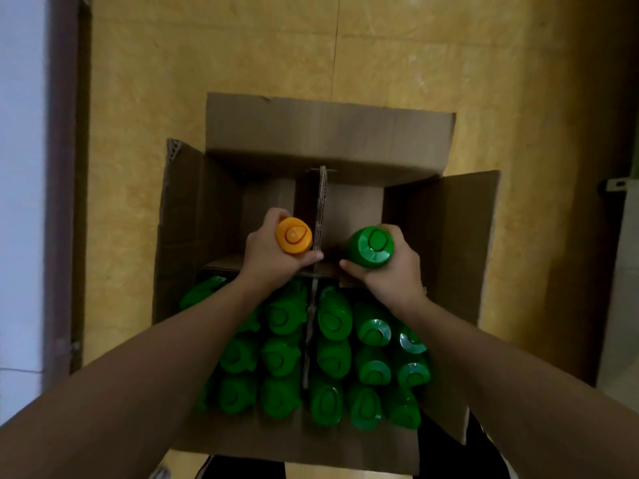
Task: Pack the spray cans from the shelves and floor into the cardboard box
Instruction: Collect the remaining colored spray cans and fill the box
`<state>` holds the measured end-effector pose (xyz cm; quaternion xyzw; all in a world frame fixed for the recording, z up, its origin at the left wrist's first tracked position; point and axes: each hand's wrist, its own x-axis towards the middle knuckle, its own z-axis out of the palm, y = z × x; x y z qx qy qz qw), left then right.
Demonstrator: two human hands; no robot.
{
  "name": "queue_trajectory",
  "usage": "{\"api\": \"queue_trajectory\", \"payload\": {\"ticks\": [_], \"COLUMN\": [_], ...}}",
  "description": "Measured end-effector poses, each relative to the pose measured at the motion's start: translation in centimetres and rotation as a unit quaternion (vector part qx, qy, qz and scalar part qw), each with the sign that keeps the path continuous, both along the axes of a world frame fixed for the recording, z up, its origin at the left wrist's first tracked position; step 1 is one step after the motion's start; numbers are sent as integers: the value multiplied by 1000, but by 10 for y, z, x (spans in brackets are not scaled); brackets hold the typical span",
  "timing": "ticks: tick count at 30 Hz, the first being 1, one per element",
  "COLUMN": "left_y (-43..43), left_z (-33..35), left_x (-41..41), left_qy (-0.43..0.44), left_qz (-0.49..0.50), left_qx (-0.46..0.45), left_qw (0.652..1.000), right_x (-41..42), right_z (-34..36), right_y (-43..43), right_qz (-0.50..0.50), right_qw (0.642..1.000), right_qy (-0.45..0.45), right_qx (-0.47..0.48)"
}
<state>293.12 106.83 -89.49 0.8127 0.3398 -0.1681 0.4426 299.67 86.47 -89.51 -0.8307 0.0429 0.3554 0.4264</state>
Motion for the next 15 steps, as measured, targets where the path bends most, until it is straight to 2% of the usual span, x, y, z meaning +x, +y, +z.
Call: {"api": "queue_trajectory", "payload": {"ticks": [9, 15], "left_y": [14, 20], "left_z": [-26, -28], "left_x": [-9, -5], "left_qy": [93, 136], "left_qz": [-109, -155], "left_qx": [-58, -84], "left_qw": [988, 975], "right_x": [-12, -19], "right_z": [-18, -25], "right_y": [14, 21], "right_qz": [60, 82], "right_qw": [998, 996], "right_qy": [3, 42], "right_qx": [-3, -10]}}
